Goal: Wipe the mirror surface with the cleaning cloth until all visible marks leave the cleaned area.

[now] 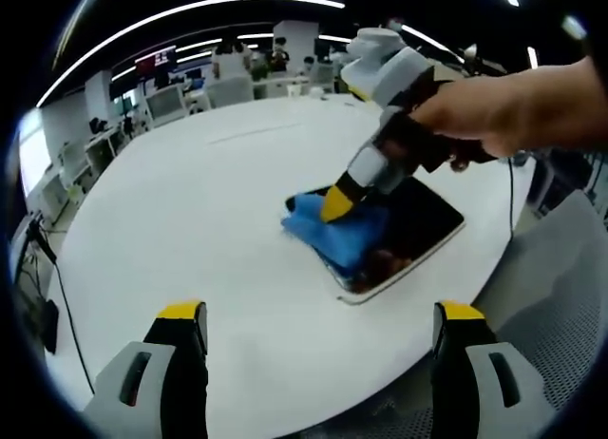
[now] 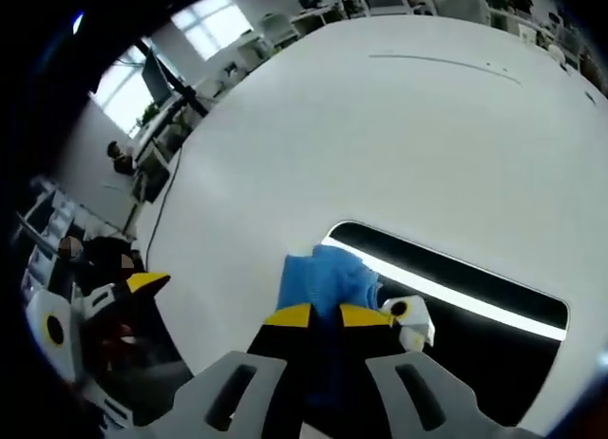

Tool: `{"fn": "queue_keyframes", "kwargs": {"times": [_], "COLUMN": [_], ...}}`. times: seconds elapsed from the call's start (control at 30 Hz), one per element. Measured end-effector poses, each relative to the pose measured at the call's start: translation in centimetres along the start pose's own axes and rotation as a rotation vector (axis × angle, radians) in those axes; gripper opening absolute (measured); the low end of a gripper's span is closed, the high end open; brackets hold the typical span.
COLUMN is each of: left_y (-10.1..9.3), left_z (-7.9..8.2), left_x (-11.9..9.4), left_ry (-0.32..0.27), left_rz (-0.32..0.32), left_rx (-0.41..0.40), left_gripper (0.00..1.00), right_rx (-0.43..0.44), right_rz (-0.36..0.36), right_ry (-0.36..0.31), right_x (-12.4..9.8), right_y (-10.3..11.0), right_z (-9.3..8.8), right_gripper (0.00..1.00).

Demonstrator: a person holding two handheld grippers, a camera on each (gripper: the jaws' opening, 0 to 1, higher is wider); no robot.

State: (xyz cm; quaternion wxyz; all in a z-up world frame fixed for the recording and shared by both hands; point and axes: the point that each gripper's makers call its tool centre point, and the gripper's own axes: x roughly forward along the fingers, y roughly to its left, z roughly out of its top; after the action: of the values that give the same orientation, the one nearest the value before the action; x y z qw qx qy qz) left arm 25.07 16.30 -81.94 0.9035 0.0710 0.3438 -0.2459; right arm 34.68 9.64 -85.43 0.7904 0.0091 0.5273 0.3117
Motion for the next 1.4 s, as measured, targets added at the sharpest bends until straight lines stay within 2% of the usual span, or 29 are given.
{"fn": "queue_keyframes", "kwargs": {"times": [0.47, 0.6, 1.4], "left_y": [0.1, 0.0, -0.1], "left_z": [-0.2, 0.1, 0.2], "left_x": [0.1, 0.1, 0.0], "left_ry": [0.004, -0.012, -0.015], "left_rz": [0.004, -0.002, -0.007], "left_rx": [0.000, 0.004, -0.013], "left_gripper": [0.99, 0.99, 0.99], "right_rx": [-0.011, -0.021, -0.001], "right_rz": [0.009, 0.012, 0.002], "right_ry": [-0.009, -0.022, -0.038], "right_x": [0.0, -0.1, -2.0], "right_y": [0.2, 0.1, -2.4], "right_z": [-0.3, -0.4, -1.7], "right_gripper": [0.03, 0.03, 0.03]}}
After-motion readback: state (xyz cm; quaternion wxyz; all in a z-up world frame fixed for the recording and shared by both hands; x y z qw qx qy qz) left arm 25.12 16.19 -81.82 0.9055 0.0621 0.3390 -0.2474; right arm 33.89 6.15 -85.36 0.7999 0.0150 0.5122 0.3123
